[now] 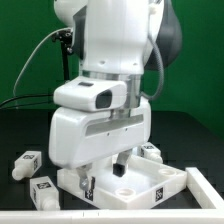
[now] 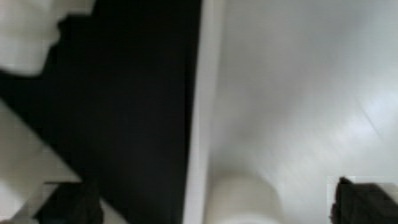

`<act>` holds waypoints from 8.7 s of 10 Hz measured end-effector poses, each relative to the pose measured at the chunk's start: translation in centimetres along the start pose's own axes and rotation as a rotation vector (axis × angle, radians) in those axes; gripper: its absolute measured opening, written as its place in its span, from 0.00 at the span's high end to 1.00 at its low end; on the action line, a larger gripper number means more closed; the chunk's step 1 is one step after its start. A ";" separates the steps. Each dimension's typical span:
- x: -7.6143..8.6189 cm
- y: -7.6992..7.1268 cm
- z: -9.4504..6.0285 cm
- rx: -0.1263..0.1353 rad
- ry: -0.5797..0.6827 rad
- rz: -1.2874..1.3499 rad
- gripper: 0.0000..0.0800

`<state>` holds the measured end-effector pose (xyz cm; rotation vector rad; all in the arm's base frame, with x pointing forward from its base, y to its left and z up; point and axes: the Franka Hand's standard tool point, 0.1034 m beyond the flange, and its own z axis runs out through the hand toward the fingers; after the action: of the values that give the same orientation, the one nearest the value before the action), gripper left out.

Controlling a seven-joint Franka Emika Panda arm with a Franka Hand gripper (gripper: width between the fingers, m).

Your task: Assemble square table

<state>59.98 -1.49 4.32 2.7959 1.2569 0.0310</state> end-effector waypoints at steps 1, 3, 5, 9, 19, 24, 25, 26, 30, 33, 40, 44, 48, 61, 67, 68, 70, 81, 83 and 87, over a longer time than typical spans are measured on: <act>0.0 0.0 0.1 0.000 0.000 -0.001 0.19; -0.6 -0.2 1.4 0.014 -0.016 0.014 0.19; -1.1 -0.5 3.3 0.035 -0.037 0.047 0.19; -1.0 -0.8 3.6 0.038 -0.040 0.066 0.34; -2.5 -0.2 3.1 0.039 -0.028 0.525 0.93; -0.7 -0.2 3.1 0.057 -0.053 1.023 0.93; -0.8 -0.2 3.1 0.049 -0.064 1.039 0.92; -0.8 -0.2 3.3 0.045 -0.067 1.038 0.92; -0.8 -0.3 3.5 0.044 -0.076 0.994 0.89; -0.8 -0.5 3.0 0.047 -0.074 0.969 0.43; -2.2 -2.4 -1.7 0.070 -0.082 0.917 0.19; -0.6 -8.9 -4.1 0.073 -0.068 0.807 0.19; -0.8 -9.9 -4.3 0.070 -0.057 0.507 0.19; -3.1 -22.2 1.0 0.110 -0.115 0.464 0.22; -2.6 -22.0 0.4 0.107 -0.094 0.302 0.65; -2.4 -21.6 0.2 0.106 -0.064 0.150 0.65; -2.1 -21.7 0.2 0.096 -0.029 -0.052 0.65; -2.4 -21.4 0.3 -0.005 0.043 -1.081 0.64; -3.4 -22.4 0.3 -0.088 0.111 -1.444 0.64; -4.2 -22.3 0.6 -0.122 0.126 -1.711 0.64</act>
Offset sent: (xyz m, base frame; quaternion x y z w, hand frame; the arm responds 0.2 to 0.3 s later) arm -0.0055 -0.0206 -0.0366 0.0397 -0.0372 0.0607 0.9967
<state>40.57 10.10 2.02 0.8585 2.8956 0.1527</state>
